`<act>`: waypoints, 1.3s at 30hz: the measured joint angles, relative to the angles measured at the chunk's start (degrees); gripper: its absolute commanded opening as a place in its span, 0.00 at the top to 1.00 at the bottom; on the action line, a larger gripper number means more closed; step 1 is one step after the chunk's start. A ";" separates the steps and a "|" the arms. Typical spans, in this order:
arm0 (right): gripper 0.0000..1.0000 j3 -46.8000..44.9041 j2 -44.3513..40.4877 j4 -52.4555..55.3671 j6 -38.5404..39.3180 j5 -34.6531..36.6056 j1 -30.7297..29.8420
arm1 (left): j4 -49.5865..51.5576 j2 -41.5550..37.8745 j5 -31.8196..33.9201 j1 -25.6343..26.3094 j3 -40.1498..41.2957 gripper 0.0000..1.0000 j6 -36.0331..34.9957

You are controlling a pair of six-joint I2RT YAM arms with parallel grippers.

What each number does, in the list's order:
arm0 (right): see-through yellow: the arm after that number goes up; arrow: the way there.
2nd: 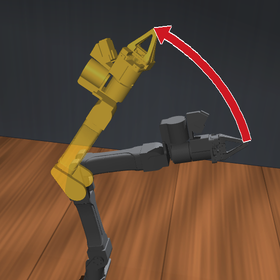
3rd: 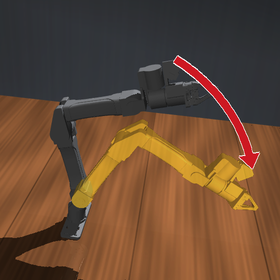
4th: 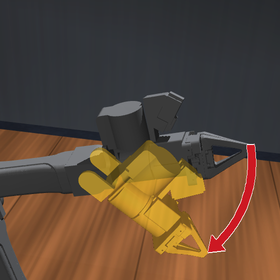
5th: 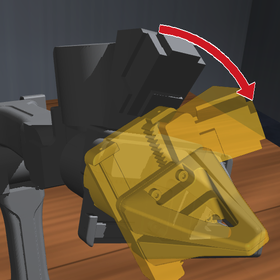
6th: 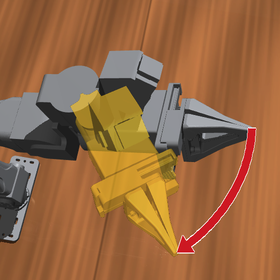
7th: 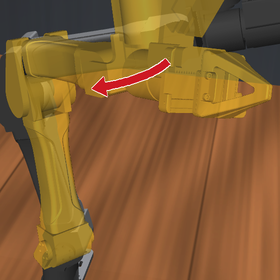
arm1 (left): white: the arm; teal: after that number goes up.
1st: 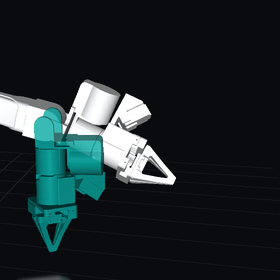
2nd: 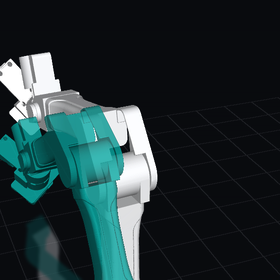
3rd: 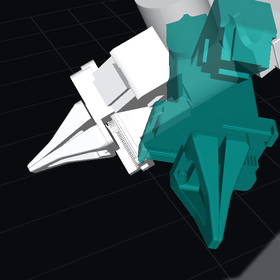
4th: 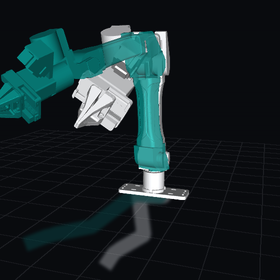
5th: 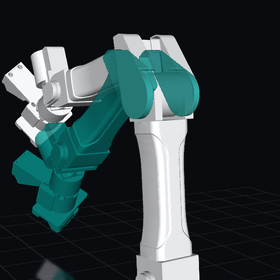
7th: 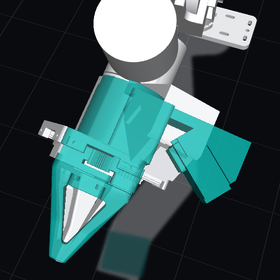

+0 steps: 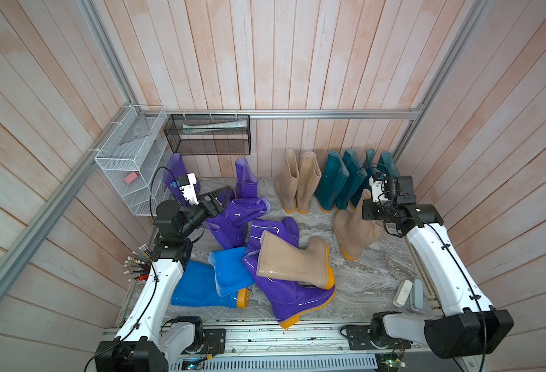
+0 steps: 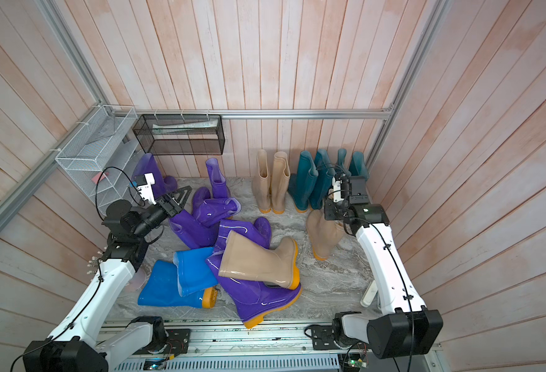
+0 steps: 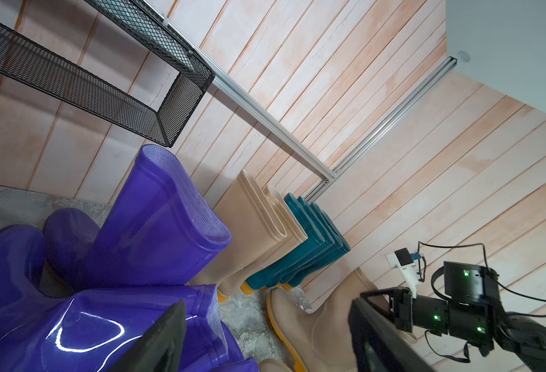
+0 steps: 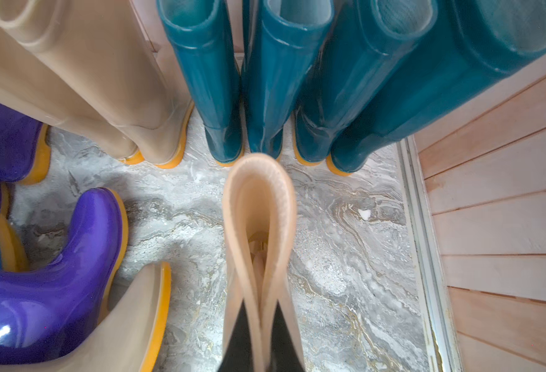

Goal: Match and arrange rain boots in pairs
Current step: Adjust the rain boot at the center of the board, then pick up the rain boot at the center of the board.

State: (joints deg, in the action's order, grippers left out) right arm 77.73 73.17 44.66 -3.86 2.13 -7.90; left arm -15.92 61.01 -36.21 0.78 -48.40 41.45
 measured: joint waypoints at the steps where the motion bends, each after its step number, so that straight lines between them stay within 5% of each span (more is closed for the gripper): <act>1: 1.00 -0.02 0.24 -0.35 -0.55 0.00 -0.79 | 0.00 0.00 0.00 0.04 0.00 0.18 0.00; 10: 1.00 -0.11 6.03 -2.64 -2.86 2.89 -7.21 | 0.02 0.00 0.00 0.04 0.00 0.18 -0.04; 14: 0.64 0.66 6.01 -2.29 -3.89 4.22 -8.52 | 0.02 0.00 0.00 0.04 0.00 0.18 -0.04; 20: 0.44 3.63 6.01 0.04 -5.09 7.26 -13.11 | 0.02 0.00 0.02 0.04 0.00 0.18 -0.24; 31: 0.38 23.41 5.77 8.24 -9.97 26.51 -35.43 | 0.04 0.00 0.20 0.04 0.00 0.18 -0.57; 39: 0.32 24.96 18.08 7.96 -17.35 33.64 -53.07 | 3.39 -0.26 4.13 0.07 0.00 0.18 -2.67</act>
State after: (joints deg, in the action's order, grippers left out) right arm 102.69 91.24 52.62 -21.21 35.77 -60.97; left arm -12.53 60.75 -32.08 0.84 -48.40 38.79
